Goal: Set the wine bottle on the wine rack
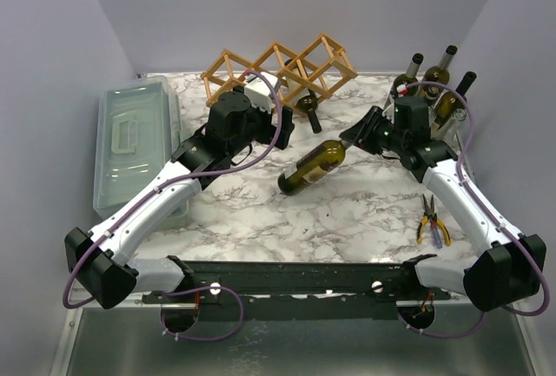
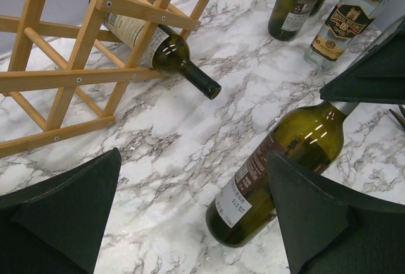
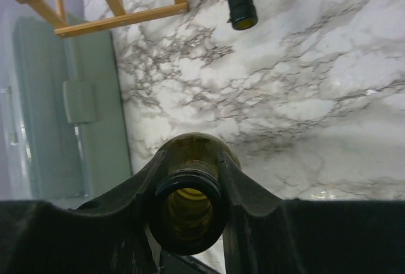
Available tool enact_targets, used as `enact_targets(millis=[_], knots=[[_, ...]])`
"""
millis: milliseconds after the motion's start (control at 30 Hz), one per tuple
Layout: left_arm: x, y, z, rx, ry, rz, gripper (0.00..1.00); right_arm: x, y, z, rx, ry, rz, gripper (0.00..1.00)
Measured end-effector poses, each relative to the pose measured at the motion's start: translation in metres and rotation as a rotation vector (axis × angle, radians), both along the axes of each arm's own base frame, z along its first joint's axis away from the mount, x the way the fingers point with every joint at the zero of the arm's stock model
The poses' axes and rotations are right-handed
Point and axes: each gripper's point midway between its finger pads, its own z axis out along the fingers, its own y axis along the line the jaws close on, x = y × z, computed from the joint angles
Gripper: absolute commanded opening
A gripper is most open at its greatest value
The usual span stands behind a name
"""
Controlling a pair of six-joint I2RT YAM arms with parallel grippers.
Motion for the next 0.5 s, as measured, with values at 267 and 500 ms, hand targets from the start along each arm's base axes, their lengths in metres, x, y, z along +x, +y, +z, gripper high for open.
enact_targets(millis=[267, 500], knots=[[-0.003, -0.005, -0.009, 0.037, -0.023, -0.038, 0.99, 0.000, 0.024, 0.016, 0.182, 0.010, 0.038, 0.01], [-0.025, -0.034, -0.038, 0.098, -0.056, -0.246, 0.99, 0.000, 0.032, 0.026, 0.241, 0.004, 0.060, 0.01]])
